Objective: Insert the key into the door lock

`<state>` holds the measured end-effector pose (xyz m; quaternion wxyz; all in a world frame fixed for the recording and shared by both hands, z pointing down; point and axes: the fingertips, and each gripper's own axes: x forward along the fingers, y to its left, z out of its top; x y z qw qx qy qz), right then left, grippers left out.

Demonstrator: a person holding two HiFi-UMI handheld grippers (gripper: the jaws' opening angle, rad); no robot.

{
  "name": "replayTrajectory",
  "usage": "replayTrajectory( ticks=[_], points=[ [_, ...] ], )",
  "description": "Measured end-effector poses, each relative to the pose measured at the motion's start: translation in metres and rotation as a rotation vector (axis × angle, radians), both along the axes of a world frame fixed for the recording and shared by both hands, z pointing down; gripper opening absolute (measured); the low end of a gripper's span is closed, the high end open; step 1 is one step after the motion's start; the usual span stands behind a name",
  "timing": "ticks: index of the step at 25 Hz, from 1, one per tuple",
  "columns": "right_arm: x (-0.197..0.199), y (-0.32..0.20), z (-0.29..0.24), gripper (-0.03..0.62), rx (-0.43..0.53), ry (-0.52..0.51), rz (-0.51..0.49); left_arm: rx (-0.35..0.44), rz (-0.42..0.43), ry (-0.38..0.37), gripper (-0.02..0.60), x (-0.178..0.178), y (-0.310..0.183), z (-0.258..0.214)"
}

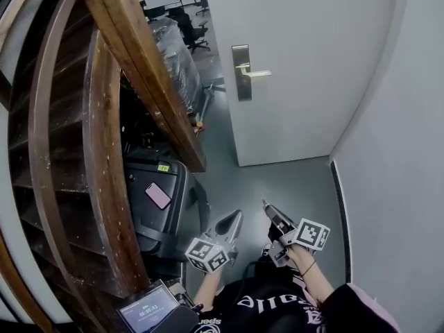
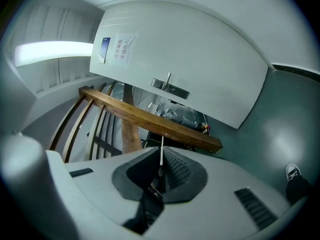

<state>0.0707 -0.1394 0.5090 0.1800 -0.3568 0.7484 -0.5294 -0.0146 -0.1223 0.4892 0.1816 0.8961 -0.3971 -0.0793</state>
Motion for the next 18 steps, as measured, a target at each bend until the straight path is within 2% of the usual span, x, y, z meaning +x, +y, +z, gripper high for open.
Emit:
replayTrajectory(
  ticks=[6, 13, 15, 18],
  points=[
    [0.027, -0.091, -0.010, 0.037, 0.018, -0.001, -0.032, -0.024, -0.040, -0.022, 0.005, 0.026, -0.069, 0.003],
    [0.034, -0.176, -0.009, 0.037, 0.000, -0.055, -0.003, -0.075, -0.069, -0.067, 0.005, 0.025, -0.119, 0.016],
    [0.032, -0.201, -0.004, 0.037, -0.022, -0.057, 0.019, -0.067, -0.062, -0.072, 0.005, 0.021, -0.141, 0.014],
    [0.023, -0.241, -0.008, 0.037, -0.013, -0.137, 0.050, -0.045, -0.019, -0.087, 0.005, 0.017, -0.176, 0.009]
  ],
)
